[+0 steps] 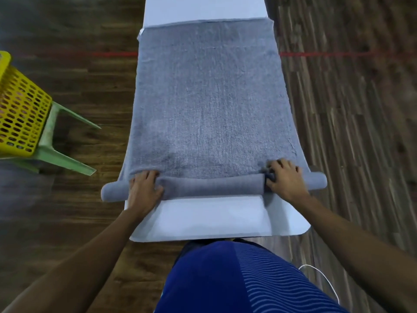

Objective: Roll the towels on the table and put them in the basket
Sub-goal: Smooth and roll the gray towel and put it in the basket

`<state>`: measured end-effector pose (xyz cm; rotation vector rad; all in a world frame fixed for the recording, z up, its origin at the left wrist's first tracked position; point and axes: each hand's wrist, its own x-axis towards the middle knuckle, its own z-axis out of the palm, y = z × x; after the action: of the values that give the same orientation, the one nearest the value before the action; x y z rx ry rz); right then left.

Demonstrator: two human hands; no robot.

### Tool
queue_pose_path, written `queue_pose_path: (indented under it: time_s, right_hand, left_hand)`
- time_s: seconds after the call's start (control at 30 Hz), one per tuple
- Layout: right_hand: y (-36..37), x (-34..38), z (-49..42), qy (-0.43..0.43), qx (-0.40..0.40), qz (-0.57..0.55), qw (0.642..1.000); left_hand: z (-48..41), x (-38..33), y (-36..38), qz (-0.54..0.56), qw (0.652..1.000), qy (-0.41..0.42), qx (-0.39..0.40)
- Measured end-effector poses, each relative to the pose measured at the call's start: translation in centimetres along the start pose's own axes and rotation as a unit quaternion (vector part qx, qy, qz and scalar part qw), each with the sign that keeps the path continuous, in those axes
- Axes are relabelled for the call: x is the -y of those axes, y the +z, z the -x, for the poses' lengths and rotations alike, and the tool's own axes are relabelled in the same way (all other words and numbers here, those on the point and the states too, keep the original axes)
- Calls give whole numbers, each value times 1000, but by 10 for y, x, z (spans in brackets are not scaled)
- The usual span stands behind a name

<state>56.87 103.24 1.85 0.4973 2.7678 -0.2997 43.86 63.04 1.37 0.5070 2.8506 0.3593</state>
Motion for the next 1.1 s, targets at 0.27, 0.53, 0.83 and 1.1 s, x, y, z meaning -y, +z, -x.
queue_pose_path:
  time_s: [0.27,0.53,0.83,1.1]
  right_hand:
    - [24,24,24,-74,-92,2,993]
    - [16,20,14,-66,-17,6,998]
    - [0,15,-10,15,16,-4,1000]
    - [8,17,2,-79,-5,-73,994]
  left_hand:
    - [15,-10,21,-3,998,55,-29]
    - [-2,-5,11,-71,996,44,30]
    - [-8,-2,4,-17,999,1,-27]
    - [1,0,15,-61,994,91,12]
